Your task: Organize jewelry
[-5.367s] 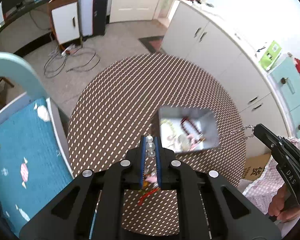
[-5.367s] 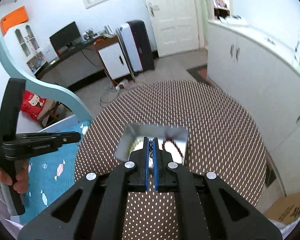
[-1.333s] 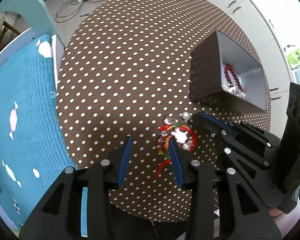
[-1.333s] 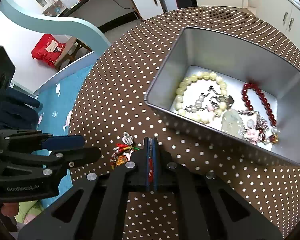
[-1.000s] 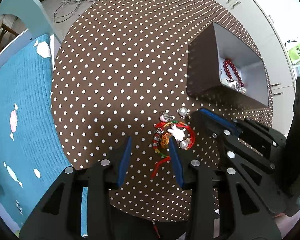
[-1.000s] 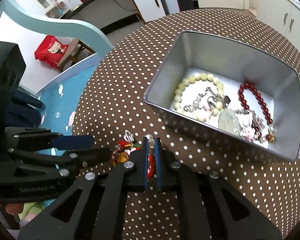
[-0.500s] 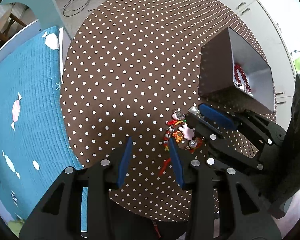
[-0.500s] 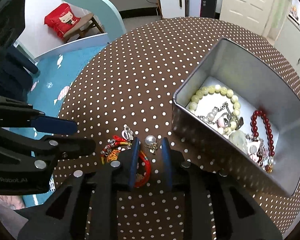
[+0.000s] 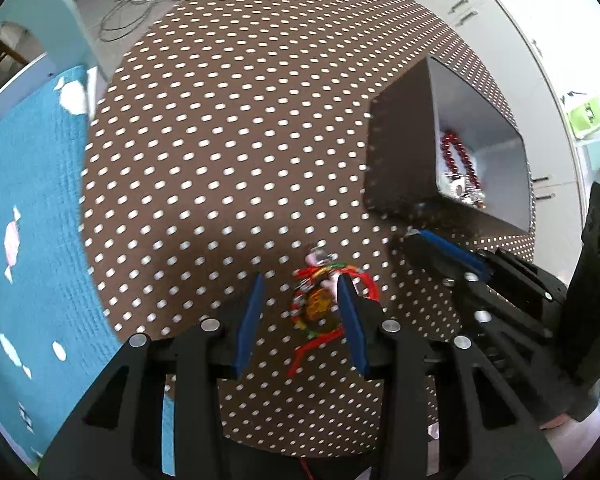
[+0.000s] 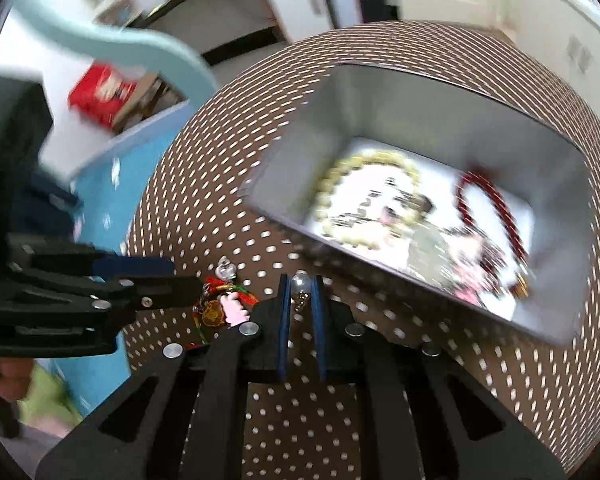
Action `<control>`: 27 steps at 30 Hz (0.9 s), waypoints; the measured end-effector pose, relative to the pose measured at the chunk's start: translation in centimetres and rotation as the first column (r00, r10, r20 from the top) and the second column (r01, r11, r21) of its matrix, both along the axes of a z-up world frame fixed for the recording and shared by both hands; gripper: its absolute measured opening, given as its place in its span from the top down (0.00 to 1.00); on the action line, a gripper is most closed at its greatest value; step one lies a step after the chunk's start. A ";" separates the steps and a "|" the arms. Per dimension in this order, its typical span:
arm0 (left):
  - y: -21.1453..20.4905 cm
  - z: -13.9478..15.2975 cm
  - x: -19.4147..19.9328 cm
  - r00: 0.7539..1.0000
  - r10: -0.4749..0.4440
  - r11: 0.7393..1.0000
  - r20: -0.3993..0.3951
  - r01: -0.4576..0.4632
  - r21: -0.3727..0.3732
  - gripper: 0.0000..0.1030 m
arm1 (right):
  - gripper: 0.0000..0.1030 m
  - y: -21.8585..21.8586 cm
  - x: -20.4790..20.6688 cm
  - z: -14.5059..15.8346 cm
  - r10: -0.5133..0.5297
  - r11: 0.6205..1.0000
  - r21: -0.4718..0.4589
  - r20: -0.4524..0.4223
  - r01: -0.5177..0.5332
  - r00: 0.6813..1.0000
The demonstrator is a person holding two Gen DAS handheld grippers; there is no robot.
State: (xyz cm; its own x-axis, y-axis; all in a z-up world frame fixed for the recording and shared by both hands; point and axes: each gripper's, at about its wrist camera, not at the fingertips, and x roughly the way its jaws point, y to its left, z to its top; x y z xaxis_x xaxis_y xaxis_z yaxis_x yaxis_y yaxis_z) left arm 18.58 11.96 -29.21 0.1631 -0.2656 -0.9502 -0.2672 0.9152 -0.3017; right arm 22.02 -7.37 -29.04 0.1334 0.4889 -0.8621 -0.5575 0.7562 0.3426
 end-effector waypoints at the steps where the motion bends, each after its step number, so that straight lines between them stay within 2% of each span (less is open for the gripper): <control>1: -0.2 -0.1 0.4 1.000 -0.012 1.000 0.005 0.012 -0.005 0.63 | 0.91 -0.7 0.1 0.2 -0.025 1.000 0.009 -0.006 0.025 1.000; 5: -1.3 -0.8 1.5 0.999 -0.045 0.999 0.001 0.045 -0.014 0.64 | 0.91 -2.2 -0.2 0.7 -0.072 0.997 0.012 0.000 0.072 0.997; 7: -1.7 -1.3 1.9 0.998 -0.063 0.998 -0.011 0.063 -0.010 0.77 | 0.91 -2.5 -0.4 0.9 -0.090 0.996 0.020 -0.007 0.090 0.996; 10: -2.2 -1.7 2.3 0.998 -0.068 0.998 -0.013 0.068 0.008 0.85 | 0.91 -2.6 -0.7 0.8 -0.098 0.995 0.020 -0.010 0.098 0.995; 14: -2.6 -1.8 3.2 0.997 -0.073 0.997 -0.004 0.073 0.028 0.86 | 0.91 -2.6 -1.3 0.6 -0.105 0.994 0.022 -0.021 0.105 0.994; 18: -2.5 -1.0 3.3 0.998 -0.058 0.998 0.011 0.058 0.016 0.86 | 0.91 -2.6 -1.4 1.4 -0.110 0.993 0.029 -0.015 0.111 0.994; 27: -2.6 4.2 2.8 0.992 -0.041 0.999 0.118 0.044 -0.029 0.86 | 0.91 -4.2 -1.3 4.6 -0.141 0.988 0.078 0.056 0.136 0.988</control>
